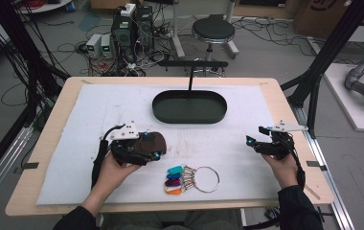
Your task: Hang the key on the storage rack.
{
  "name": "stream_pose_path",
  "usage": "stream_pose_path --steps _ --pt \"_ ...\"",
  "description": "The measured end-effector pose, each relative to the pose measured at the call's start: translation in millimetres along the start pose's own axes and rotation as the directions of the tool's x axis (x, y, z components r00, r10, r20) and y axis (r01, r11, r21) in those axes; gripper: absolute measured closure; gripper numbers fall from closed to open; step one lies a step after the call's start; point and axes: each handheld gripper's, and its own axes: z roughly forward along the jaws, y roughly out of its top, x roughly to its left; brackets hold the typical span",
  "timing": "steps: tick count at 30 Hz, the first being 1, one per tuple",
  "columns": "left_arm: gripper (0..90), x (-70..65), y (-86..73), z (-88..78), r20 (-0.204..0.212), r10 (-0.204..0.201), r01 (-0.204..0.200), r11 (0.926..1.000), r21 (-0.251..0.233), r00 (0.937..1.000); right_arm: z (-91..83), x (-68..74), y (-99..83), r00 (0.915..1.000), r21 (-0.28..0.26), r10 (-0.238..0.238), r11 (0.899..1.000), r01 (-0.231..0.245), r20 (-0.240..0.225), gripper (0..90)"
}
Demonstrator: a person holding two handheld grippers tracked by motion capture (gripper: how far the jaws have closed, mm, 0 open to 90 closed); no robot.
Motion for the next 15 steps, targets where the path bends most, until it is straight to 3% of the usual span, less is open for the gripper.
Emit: stream_pose_path --steps 8,15 --pt "44.3 -10.6 12.0 30.3 0.069 0.016 -0.019 0.9990 0.041 0.9975 0.2 1.4 -0.4 0.9999 0.006 -0.010 1.000 0.010 -0.002 30.0" --pt "50.7 -21.0 22.7 63.0 0.132 0.033 -0.044 0.9955 0.084 0.9907 0.1 2.3 -0.7 0.9999 0.014 -0.013 1.000 0.013 -0.004 30.0"
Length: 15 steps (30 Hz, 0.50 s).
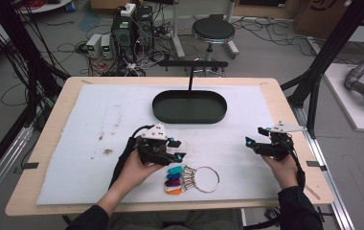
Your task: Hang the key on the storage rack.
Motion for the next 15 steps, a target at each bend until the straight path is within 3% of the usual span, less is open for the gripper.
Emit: stream_pose_path --steps 10,15 --pt "58.5 -7.5 7.4 41.5 0.066 0.024 -0.030 0.9954 0.091 0.9975 1.9 -0.2 0.2 1.0000 0.003 -0.007 1.000 0.007 -0.003 30.0" --pt "63.1 -10.0 10.6 61.1 0.090 0.041 -0.053 0.9878 0.146 0.9951 2.7 -0.6 0.5 0.9999 0.003 -0.012 1.000 0.012 -0.003 30.1"
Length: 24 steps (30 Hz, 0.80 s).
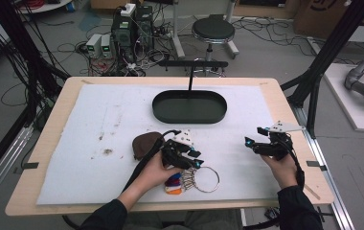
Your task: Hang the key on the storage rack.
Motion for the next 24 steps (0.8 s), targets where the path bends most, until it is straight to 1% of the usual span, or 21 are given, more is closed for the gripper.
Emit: stream_pose_path --steps 1,2,3,8,11,13,15,16,17,18,19,20,21,22,23,24 --pt "63.7 -0.4 0.7 2.6 0.000 0.004 -0.004 0.9999 0.010 1.0000 0.1 -0.1 0.0 1.0000 0.000 -0.001 1.000 0.001 0.000 30.0" --pt "64.8 -0.4 0.7 2.6 0.000 0.004 -0.004 0.9999 0.010 1.0000 0.1 -0.1 0.0 1.0000 0.000 -0.001 1.000 0.001 0.000 30.0" --pt "66.6 -0.6 1.4 5.3 0.003 0.013 -0.013 0.9997 0.019 0.9999 0.2 -0.2 0.0 1.0000 -0.001 -0.002 1.000 0.002 0.000 30.0" --pt "69.3 0.1 3.3 16.2 0.002 0.004 -0.004 0.9976 0.069 1.0000 0.5 0.0 0.0 1.0000 0.000 0.000 1.000 0.000 -0.003 30.1" --pt "69.4 0.1 3.9 21.4 0.009 0.005 -0.006 0.9952 0.098 0.9999 0.3 0.0 0.1 1.0000 0.003 -0.002 1.000 0.002 -0.003 30.1" --pt "72.2 -0.3 3.9 24.5 0.009 0.010 -0.011 0.9920 0.126 0.9999 0.3 -0.2 0.1 1.0000 0.004 -0.004 1.000 0.004 -0.002 30.0" --pt "72.6 -1.1 2.9 28.0 0.002 0.009 -0.009 0.9886 0.150 1.0000 0.5 -0.2 0.1 1.0000 0.003 -0.003 1.000 0.003 -0.002 30.1" --pt "74.4 -1.1 2.4 29.3 -0.003 0.016 -0.015 0.9867 0.162 0.9999 0.6 -0.2 0.1 1.0000 0.004 -0.005 1.000 0.005 -0.001 30.1" --pt "74.8 -1.1 2.4 29.3 -0.003 0.016 -0.015 0.9867 0.162 0.9999 0.7 0.0 0.1 1.0000 0.004 -0.003 1.000 0.003 -0.001 30.1" --pt "74.8 -2.0 1.7 31.0 -0.012 0.026 -0.024 0.9836 0.179 0.9996 0.7 0.0 0.1 1.0000 0.004 -0.003 1.000 0.003 -0.001 30.1" --pt "76.6 -3.1 1.9 31.1 -0.021 0.042 -0.037 0.9833 0.178 0.9989 0.9 0.3 0.1 1.0000 0.007 -0.005 1.000 0.005 0.000 30.1" --pt "77.9 -5.1 2.4 31.1 -0.035 0.064 -0.057 0.9805 0.188 0.9973 0.9 0.3 0.1 1.0000 0.007 -0.005 1.000 0.005 0.001 30.1" --pt "79.0 -6.2 2.3 31.6 -0.043 0.071 -0.062 0.9807 0.185 0.9966 0.9 0.2 0.0 1.0000 0.007 -0.005 1.000 0.005 0.001 30.2" --pt "80.6 -6.3 2.6 31.4 -0.043 0.080 -0.070 0.9794 0.190 0.9959 1.1 0.1 0.0 1.0000 0.009 -0.004 1.000 0.004 0.000 30.2" --pt "84.1 -6.5 2.3 31.5 -0.043 0.078 -0.068 0.9800 0.187 0.9960 1.1 0.1 0.0 1.0000 0.010 -0.004 1.000 0.004 0.000 30.2" --pt "85.6 -6.3 2.2 31.5 -0.044 0.073 -0.063 0.9805 0.186 0.9964 1.1 0.1 0.0 1.0000 0.011 -0.002 1.000 0.002 -0.001 30.2"
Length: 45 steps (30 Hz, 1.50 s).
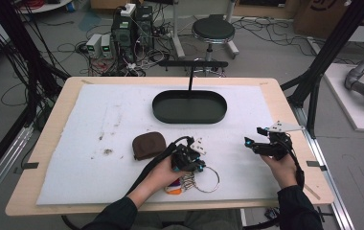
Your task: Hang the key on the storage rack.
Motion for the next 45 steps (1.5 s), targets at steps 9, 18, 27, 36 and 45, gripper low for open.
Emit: stream_pose_path --steps 9,18,27,36,45 --pt "86.3 4.2 -1.5 -2.5 0.005 -0.019 0.019 0.9997 -0.016 0.9998 -0.8 0.0 0.1 1.0000 -0.006 -0.003 1.000 0.003 0.002 30.2" --pt "86.3 7.6 -1.7 -34.1 -0.079 -0.017 0.002 0.9836 -0.180 0.9967 -1.4 -0.4 0.1 1.0000 -0.012 0.002 1.000 -0.002 0.003 30.2" --pt "86.3 -7.9 -7.8 -62.7 -0.100 0.047 -0.071 0.9659 -0.249 0.9939 -1.5 0.3 0.4 1.0000 -0.014 -0.003 1.000 0.003 0.006 30.2" --pt "85.5 -10.3 -13.1 -64.9 -0.025 0.072 -0.076 0.9644 -0.253 0.9971 -1.1 1.5 0.9 1.0000 -0.014 -0.006 1.000 0.006 0.007 30.2" --pt "85.7 -10.7 -15.1 -58.5 0.010 0.088 -0.084 0.9692 -0.232 0.9960 -1.0 0.3 0.8 1.0000 -0.017 -0.007 1.000 0.007 0.004 30.2"
